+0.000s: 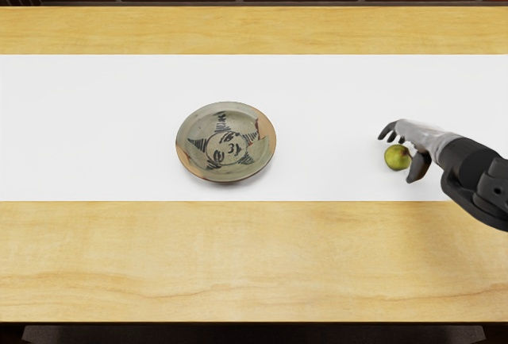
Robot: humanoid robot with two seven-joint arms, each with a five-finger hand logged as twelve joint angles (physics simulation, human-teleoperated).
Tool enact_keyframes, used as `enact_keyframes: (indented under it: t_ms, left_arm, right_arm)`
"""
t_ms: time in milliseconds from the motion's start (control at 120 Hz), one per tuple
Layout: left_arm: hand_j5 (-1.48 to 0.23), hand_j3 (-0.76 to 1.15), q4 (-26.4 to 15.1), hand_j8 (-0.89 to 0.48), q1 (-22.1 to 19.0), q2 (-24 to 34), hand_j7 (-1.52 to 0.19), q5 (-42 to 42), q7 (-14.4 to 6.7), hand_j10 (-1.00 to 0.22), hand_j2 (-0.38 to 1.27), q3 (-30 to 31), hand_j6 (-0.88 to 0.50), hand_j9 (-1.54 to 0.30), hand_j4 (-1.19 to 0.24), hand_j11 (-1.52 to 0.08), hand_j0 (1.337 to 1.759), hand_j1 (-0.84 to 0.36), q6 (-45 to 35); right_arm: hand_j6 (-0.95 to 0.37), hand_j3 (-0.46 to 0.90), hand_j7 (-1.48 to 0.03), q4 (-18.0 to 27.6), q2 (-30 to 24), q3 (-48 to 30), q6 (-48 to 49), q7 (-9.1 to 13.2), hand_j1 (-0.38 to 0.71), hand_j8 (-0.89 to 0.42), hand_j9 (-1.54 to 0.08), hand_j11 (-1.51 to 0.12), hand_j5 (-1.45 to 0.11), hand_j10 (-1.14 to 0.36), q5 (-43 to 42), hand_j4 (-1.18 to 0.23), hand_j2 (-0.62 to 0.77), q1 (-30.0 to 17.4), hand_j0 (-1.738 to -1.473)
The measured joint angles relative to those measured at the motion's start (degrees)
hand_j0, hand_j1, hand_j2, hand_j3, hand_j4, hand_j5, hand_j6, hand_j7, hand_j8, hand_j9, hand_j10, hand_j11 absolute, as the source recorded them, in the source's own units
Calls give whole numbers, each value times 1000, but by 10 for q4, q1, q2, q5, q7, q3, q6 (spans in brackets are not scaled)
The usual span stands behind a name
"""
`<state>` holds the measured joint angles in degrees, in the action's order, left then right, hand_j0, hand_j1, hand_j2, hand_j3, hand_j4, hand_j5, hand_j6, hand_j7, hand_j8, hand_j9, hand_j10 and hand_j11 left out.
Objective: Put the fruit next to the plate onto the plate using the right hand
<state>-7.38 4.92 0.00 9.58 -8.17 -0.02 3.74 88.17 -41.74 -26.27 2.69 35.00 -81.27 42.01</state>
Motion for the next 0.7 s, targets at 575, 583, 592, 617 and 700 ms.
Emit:
enact_keyframes:
  t_ms: [575,583,592,617,700]
  left_arm:
    - [-27,0,0,-21,0,0,-27,0,0,-21,4,0,-21,-26,-21,-26,1658,325,0]
    - [-27,0,0,-21,0,0,-27,0,0,-21,4,0,-21,-26,-21,-26,1658,325,0]
    - [-27,0,0,-21,0,0,-27,0,0,-21,4,0,-21,-26,-21,-26,1658,325,0]
    - [-27,0,0,-21,0,0,-27,0,0,-21,4,0,-21,-26,-21,-26,1658,325,0]
    - [-27,0,0,-21,0,0,-27,0,0,-21,4,0,-21,-26,-21,-26,1658,325,0]
  right_arm:
    - [-383,0,-491,-6,9,-3,-4,0,108,-382,-493,-492,-493,-381,-17,-381,-67,7,-1658]
    - [-383,0,-491,-6,9,-2,-4,0,108,-382,-493,-492,-493,-381,-17,-381,-67,7,-1658]
    - [-384,0,-491,-6,10,-2,-4,0,108,-382,-493,-493,-493,-381,-19,-381,-67,7,-1658]
    - [-384,0,-492,-7,12,-2,-5,0,107,-382,-493,-493,-493,-381,-23,-381,-67,6,-1658]
    - [-386,0,-492,-11,17,-2,-9,0,104,-386,-492,-491,-493,-385,-33,-384,-67,4,-1658]
